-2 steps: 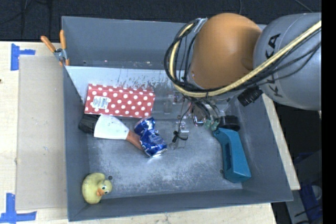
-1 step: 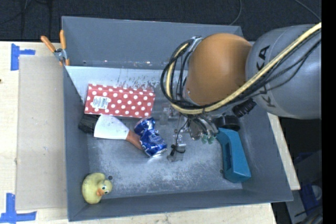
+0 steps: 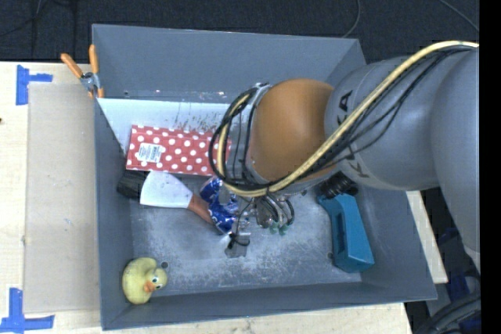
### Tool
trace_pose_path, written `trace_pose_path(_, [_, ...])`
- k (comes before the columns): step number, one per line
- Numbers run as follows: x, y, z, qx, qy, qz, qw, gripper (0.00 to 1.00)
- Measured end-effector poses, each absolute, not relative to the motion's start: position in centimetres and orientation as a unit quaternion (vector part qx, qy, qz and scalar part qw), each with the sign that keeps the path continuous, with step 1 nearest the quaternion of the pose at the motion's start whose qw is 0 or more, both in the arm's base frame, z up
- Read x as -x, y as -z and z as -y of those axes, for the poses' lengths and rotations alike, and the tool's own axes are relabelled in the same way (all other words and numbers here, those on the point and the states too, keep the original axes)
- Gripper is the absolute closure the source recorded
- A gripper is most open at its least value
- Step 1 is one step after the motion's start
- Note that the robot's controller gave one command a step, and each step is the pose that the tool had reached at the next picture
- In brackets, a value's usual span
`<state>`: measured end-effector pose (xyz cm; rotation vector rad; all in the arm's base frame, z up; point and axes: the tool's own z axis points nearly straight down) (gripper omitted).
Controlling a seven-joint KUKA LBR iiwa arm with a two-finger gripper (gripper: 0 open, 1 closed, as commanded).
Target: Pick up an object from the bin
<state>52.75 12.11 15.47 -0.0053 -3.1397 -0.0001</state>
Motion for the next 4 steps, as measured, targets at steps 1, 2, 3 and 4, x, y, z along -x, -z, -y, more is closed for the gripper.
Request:
trace_pose_path(1, [-53.4, -10.3, -14.6, 0.020, 0.001, 1.000, -0.001, 0.00])
trace_pose_path(2, [-55.3, -7.8, -12.0, -0.084, 0.002, 0.996, 0.001, 0.00])
trace_pose_path(3, [-56.5, -8.4, -9.5, -0.112, 0.000, 0.994, 0.000, 0.00])
trace_pose_path(4, [-57.9, -6.9, -10.1, 0.015, 0.001, 1.000, 0.002, 1.00])
